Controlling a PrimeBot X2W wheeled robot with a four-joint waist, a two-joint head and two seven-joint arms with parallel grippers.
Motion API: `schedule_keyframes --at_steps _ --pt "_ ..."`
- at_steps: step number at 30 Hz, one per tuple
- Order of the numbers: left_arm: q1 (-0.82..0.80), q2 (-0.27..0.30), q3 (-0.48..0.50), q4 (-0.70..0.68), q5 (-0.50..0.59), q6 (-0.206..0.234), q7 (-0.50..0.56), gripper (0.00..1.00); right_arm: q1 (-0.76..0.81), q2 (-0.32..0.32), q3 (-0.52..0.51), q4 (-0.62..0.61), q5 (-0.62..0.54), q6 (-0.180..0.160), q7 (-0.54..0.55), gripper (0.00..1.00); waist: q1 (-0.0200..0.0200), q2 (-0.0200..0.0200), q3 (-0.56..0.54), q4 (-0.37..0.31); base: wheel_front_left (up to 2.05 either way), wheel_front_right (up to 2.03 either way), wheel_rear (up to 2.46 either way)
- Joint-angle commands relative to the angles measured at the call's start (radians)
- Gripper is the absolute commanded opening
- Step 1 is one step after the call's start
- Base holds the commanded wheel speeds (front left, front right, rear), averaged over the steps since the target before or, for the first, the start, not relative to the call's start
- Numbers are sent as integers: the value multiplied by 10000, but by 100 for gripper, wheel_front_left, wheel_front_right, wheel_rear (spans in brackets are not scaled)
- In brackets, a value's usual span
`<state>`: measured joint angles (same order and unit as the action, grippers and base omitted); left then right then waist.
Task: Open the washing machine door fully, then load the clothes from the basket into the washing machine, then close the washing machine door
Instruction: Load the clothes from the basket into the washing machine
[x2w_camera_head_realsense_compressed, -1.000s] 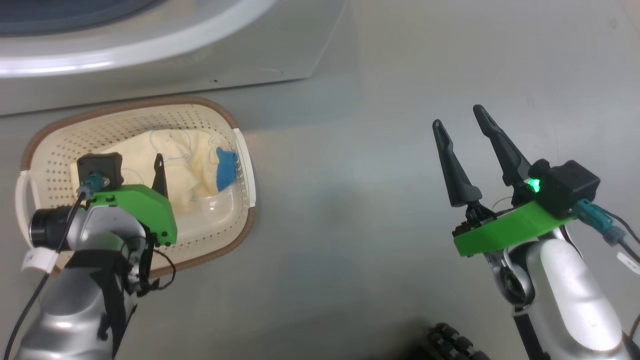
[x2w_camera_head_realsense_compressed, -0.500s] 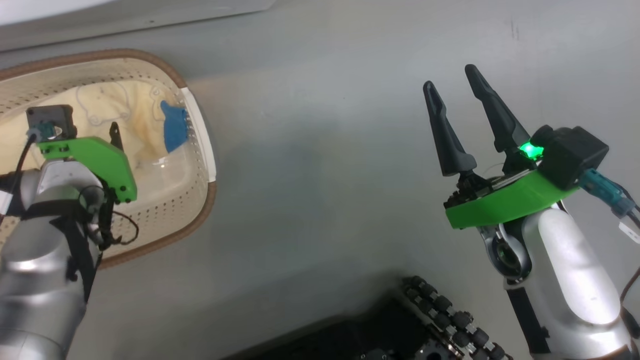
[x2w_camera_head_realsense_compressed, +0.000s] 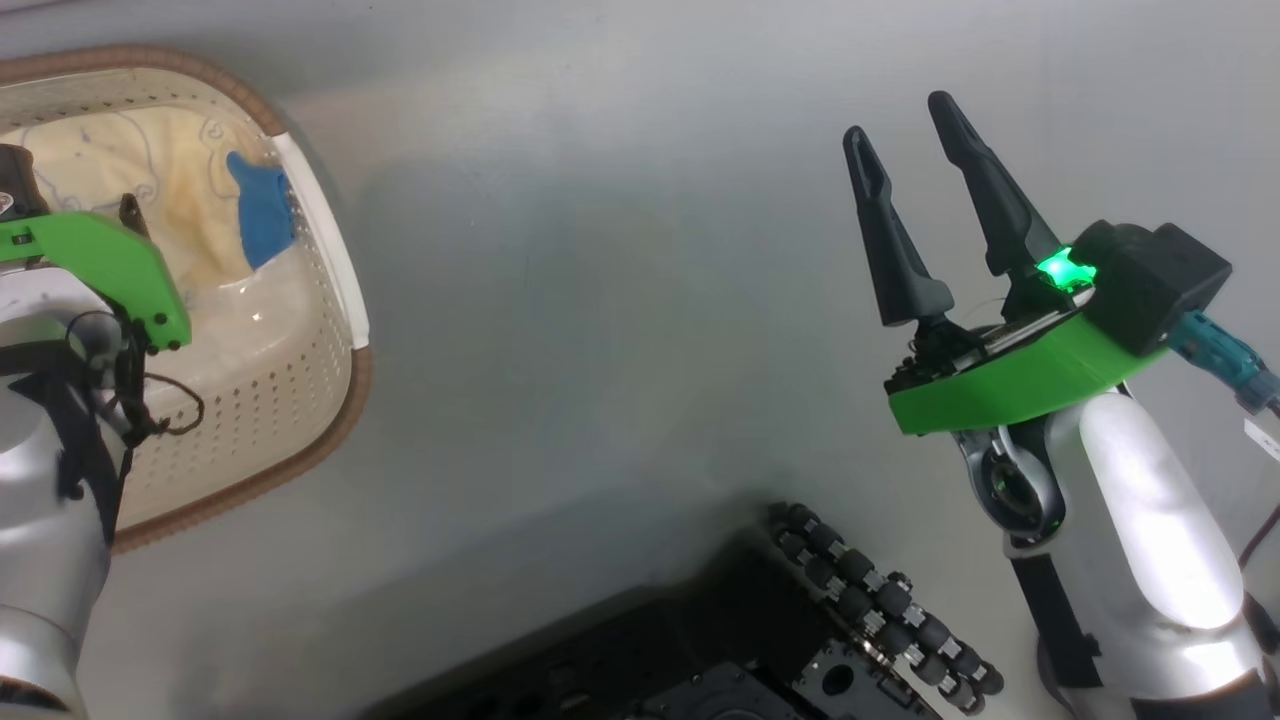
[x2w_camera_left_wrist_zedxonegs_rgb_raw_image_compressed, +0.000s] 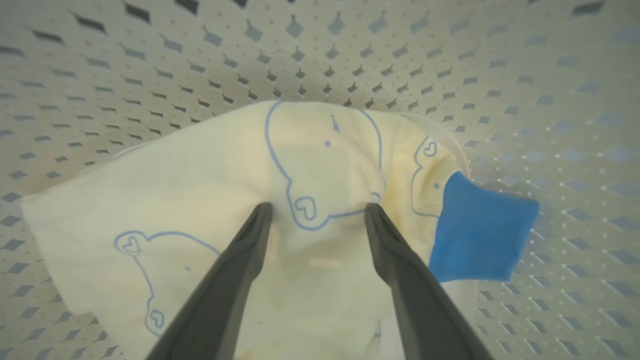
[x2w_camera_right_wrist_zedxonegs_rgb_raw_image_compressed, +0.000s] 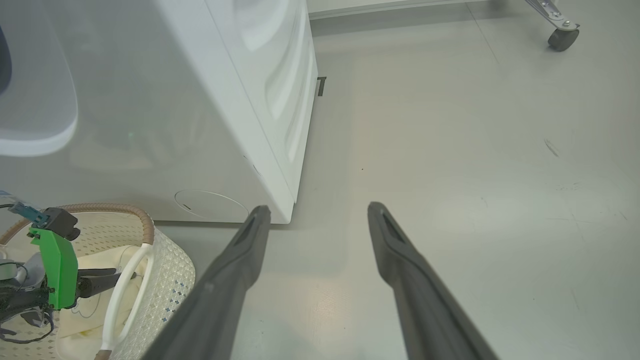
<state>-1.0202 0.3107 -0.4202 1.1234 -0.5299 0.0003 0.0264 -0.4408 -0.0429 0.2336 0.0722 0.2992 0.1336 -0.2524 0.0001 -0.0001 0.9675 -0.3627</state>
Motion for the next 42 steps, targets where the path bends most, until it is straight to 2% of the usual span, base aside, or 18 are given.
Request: schedule_keyframes --at_steps 1,2,4,5,6,16,28,34,42 --pt "24 320 185 -25 -60 13 -111 94 253 -74 128 -255 95 -29 -92 100 -1 1 6 21 0 0 0" --pt "-28 297 175 36 -59 13 -169 81 240 -74 116 -253 91 -29 -93 100 -1 1 13 41 0 0 0" --pt "-108 248 164 164 -80 -22 -254 41 213 -74 111 -260 81 -29 -93 100 -1 1 19 72 0 0 0" --pt "-144 239 151 223 -81 -44 -305 15 200 -74 113 -265 74 -29 -93 100 -1 1 23 86 0 0 0" --pt "-175 230 141 283 -85 -64 -354 0 185 -74 111 -268 65 -29 -93 100 -1 1 25 97 0 0 0" --pt "-298 85 95 794 -182 -171 -904 0 182 -74 -101 -214 -82 -29 -93 100 -1 1 -110 293 0 0 0" --pt "259 -393 213 372 -321 94 -2648 0 558 -74 -787 -245 -771 -29 -93 100 -1 1 -932 1131 0 0 0" --pt "768 -570 387 -503 -315 283 -2861 0 848 -80 -1188 -320 -1166 -29 -93 100 -1 1 -1495 1582 0 0 0" --pt "2376 -591 1104 -3330 141 898 -2878 0 1293 -257 -1680 -360 -1503 -29 -93 100 -1 1 -2529 2075 0 0 0"
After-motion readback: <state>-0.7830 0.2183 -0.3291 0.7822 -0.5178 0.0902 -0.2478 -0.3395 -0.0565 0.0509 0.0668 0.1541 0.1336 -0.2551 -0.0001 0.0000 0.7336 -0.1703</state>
